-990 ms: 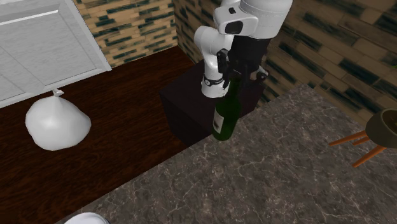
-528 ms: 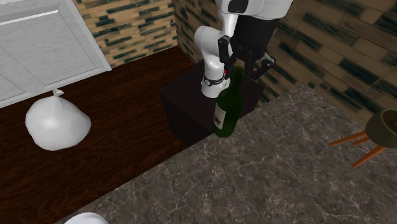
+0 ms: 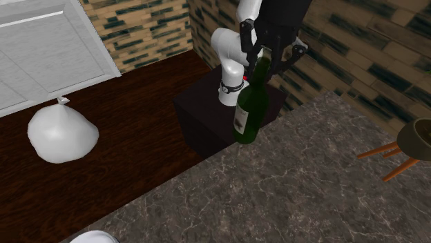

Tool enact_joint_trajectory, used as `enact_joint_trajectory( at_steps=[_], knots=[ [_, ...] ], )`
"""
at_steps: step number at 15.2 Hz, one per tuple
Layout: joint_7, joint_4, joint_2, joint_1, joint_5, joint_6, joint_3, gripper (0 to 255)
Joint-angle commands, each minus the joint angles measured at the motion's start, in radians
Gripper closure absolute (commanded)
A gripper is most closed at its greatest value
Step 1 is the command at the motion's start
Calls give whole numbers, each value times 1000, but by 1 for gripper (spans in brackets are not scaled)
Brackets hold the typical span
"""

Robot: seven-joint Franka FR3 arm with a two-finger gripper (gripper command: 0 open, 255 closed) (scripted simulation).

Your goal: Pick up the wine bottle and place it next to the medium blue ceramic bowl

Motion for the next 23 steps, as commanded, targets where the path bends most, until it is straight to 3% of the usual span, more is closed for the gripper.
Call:
enact_joint_trajectory(
  at_steps=[1, 14, 23],
  knots=[
    [1, 42, 14, -5, -6, -28, -2, 255],
    [31, 327, 133, -36, -47, -201, 18, 255],
    [73, 579, 257, -58, -94, -340, 69, 255]
  ],
)
